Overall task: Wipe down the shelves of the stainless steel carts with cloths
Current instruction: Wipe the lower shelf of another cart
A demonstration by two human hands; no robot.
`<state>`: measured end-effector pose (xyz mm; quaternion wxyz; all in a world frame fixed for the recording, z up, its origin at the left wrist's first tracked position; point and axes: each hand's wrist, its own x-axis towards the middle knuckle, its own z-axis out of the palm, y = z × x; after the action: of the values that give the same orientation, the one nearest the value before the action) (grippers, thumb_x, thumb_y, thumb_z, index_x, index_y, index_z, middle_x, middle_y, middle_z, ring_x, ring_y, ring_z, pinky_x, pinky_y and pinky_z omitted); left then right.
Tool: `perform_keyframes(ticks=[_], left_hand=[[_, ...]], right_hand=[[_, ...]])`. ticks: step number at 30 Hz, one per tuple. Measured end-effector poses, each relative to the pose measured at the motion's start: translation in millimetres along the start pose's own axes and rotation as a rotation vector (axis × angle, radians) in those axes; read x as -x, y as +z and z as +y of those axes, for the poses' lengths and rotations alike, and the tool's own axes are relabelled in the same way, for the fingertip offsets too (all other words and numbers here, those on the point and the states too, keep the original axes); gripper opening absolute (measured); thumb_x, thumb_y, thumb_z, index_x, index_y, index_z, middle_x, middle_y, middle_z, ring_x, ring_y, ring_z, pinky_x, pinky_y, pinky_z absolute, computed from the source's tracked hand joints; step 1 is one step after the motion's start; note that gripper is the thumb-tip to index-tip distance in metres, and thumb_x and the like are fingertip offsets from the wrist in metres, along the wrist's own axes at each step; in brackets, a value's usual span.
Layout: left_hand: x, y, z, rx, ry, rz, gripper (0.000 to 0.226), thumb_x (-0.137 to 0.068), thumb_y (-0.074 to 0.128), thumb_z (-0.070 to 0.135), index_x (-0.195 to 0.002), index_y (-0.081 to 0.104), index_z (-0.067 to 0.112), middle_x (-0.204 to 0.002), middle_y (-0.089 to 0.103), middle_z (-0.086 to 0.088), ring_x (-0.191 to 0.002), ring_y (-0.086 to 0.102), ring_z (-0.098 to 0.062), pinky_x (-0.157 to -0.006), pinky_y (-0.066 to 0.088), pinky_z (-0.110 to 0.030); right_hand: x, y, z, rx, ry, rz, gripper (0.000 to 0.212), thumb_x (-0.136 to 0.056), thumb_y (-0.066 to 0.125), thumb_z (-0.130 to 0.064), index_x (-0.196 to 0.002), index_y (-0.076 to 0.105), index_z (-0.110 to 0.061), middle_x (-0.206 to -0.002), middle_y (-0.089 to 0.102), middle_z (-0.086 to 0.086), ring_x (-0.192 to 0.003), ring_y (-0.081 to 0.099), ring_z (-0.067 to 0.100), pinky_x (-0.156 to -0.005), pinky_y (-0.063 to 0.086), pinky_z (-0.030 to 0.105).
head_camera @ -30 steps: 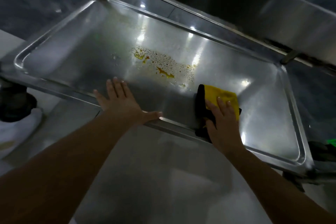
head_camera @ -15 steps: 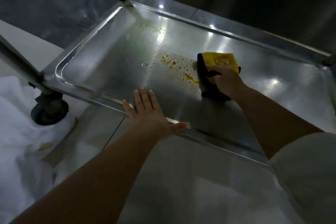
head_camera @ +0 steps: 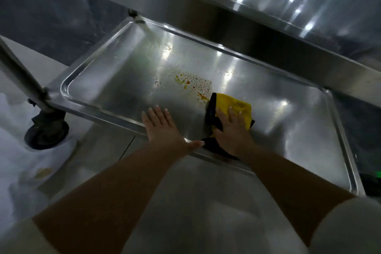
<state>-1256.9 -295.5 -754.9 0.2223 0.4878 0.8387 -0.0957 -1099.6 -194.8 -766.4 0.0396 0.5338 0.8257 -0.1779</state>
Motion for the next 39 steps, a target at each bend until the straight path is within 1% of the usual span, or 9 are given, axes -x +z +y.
perform_keyframes(ticks=[3,6,10,17,22,25,31,35,39], left_hand=[[-13,-1,-20,-0.014,0.01,0.165,0.122,-0.073,0.009,0.091,-0.147,-0.019,-0.002,-0.156,-0.015,-0.028,-0.147,-0.008,-0.039,-0.113,-0.015,-0.06],[-34,-11,-60,-0.005,-0.039,0.248,0.131,-0.064,0.008,0.095,-0.148,-0.015,-0.003,-0.158,-0.013,-0.025,-0.147,-0.01,-0.036,-0.114,-0.012,-0.06],[-48,-10,-97,0.109,-0.109,0.132,0.152,-0.04,0.007,0.103,-0.148,-0.019,-0.001,-0.157,-0.02,-0.021,-0.146,-0.02,-0.033,-0.113,-0.011,-0.059],[-54,-3,-98,0.145,-0.099,0.076,0.157,-0.03,0.006,0.103,-0.145,-0.026,0.001,-0.154,-0.03,-0.023,-0.143,-0.027,-0.035,-0.113,-0.01,-0.059],[-58,-3,-100,0.15,-0.109,0.073,0.159,-0.027,0.005,0.104,-0.144,-0.028,0.001,-0.152,-0.032,-0.023,-0.141,-0.031,-0.035,-0.113,-0.011,-0.061],[-58,-6,-98,0.147,-0.116,0.059,0.158,-0.03,0.008,0.105,-0.144,-0.028,0.001,-0.151,-0.033,-0.024,-0.141,-0.032,-0.036,-0.113,-0.012,-0.061],[-54,-7,-98,0.143,-0.116,0.037,0.153,-0.041,0.018,0.105,-0.143,-0.028,0.0,-0.15,-0.034,-0.026,-0.14,-0.032,-0.038,-0.112,-0.012,-0.062],[-54,-7,-98,0.148,-0.115,0.037,0.154,-0.04,0.017,0.105,-0.143,-0.028,0.0,-0.15,-0.034,-0.026,-0.14,-0.031,-0.038,-0.111,-0.012,-0.062],[-54,-6,-98,0.142,-0.107,0.038,0.157,-0.032,0.009,0.105,-0.143,-0.028,0.001,-0.151,-0.033,-0.026,-0.14,-0.031,-0.038,-0.111,-0.013,-0.061]], right_hand=[[14,18,-7,-0.012,0.024,0.173,0.063,-0.094,0.045,-0.039,-0.15,0.016,-0.035,-0.161,0.0,0.003,-0.146,-0.009,0.03,-0.117,0.004,0.055],[18,27,-6,0.007,0.017,0.273,0.062,-0.093,0.048,-0.038,-0.149,0.022,-0.033,-0.16,0.006,0.003,-0.147,-0.005,0.028,-0.116,0.008,0.055],[12,29,-3,-0.012,0.004,0.312,0.061,-0.092,0.051,-0.032,-0.148,0.026,-0.031,-0.159,0.012,0.004,-0.147,-0.001,0.028,-0.116,0.01,0.055],[-50,5,-3,-0.07,0.016,0.311,0.057,-0.095,0.047,-0.022,-0.148,0.029,-0.025,-0.158,0.016,0.01,-0.146,0.004,0.032,-0.118,0.002,0.044],[-89,-6,-33,-0.147,0.134,0.273,0.055,-0.095,0.039,-0.021,-0.148,0.026,-0.026,-0.159,0.012,0.008,-0.146,-0.001,0.033,-0.116,0.001,0.051],[-78,2,-46,-0.139,0.028,0.229,0.054,-0.096,0.041,-0.023,-0.147,0.027,-0.029,-0.16,0.01,0.005,-0.147,-0.003,0.03,-0.116,0.003,0.055],[-20,18,-13,0.146,-0.441,0.259,0.064,-0.083,0.042,-0.042,-0.145,0.037,-0.025,-0.156,0.025,0.008,-0.145,0.015,0.034,-0.11,0.02,0.06],[-31,5,33,0.179,-0.242,0.305,0.072,-0.079,0.055,-0.041,-0.146,0.031,-0.034,-0.158,0.017,0.007,-0.146,0.01,0.034,-0.104,0.015,0.07],[-62,-4,42,-0.002,0.107,0.41,0.065,-0.086,0.059,-0.033,-0.146,0.033,-0.028,-0.154,0.023,0.012,-0.142,0.012,0.04,-0.11,0.02,0.062]])
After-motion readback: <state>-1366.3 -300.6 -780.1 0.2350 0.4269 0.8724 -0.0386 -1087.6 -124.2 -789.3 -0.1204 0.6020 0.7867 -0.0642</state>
